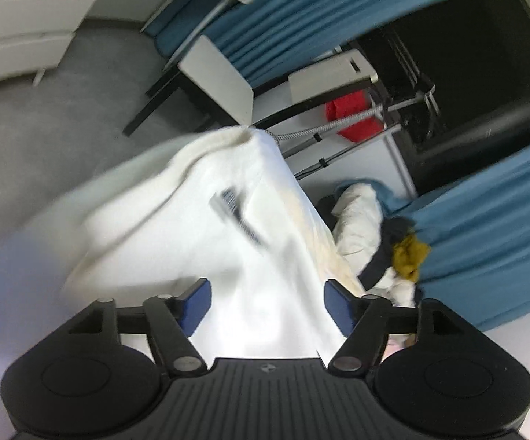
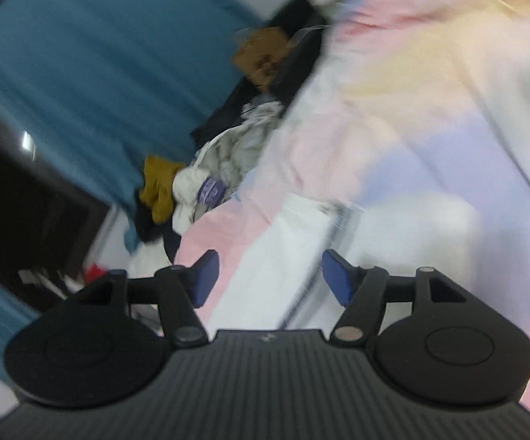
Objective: Fold clothes
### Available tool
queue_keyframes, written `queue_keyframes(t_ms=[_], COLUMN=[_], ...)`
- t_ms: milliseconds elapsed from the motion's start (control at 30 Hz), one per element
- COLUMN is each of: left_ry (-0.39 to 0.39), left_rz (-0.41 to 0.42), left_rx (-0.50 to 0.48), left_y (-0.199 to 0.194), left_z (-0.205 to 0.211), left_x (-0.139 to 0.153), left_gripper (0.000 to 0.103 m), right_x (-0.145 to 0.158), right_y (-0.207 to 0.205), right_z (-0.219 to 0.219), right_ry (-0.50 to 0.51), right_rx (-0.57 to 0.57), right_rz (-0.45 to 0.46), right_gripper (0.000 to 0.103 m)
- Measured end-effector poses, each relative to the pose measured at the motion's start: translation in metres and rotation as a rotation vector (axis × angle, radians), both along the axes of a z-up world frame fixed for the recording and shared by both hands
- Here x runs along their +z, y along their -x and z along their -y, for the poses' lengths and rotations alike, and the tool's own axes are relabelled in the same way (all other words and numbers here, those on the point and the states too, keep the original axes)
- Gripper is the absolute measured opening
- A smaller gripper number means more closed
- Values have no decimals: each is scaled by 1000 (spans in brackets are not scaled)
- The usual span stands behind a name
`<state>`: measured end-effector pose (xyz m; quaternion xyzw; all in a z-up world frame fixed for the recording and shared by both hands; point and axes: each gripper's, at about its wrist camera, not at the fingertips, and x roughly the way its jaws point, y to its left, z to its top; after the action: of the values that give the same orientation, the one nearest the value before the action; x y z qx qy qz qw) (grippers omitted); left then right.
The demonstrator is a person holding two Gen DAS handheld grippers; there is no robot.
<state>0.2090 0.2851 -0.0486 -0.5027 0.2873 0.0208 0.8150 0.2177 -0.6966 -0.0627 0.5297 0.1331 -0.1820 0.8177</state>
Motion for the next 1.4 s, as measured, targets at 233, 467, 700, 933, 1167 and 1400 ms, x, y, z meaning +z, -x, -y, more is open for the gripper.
queue_keyframes(t_ms=[233, 467, 700, 933, 1167, 1400], left_ry=[152, 301, 244, 163, 98, 38], left_rz=[-38, 32, 76, 134, 158, 118], left_rx=[153, 180, 201, 203, 168, 143], left_y=[69, 37, -22, -35, 6, 89], left_z=[-2, -2, 7, 8, -6, -37], left_x=[-43, -86, -103, -83, -42, -6], left_gripper=[79, 76, 54, 16, 12, 11], right_x=[-63, -116, -113, -91, -64, -63], right_y=[66, 30, -29, -39, -23, 24], right_z=[-2, -7, -3, -13, -11, -6], right_ry=[-369, -536, -269, -67, -36, -135], right_rx=[-109, 24, 48, -70, -71, 4], right_rz=[35, 69, 82, 67, 86, 38], right_gripper=[65, 65, 50, 15, 15, 15])
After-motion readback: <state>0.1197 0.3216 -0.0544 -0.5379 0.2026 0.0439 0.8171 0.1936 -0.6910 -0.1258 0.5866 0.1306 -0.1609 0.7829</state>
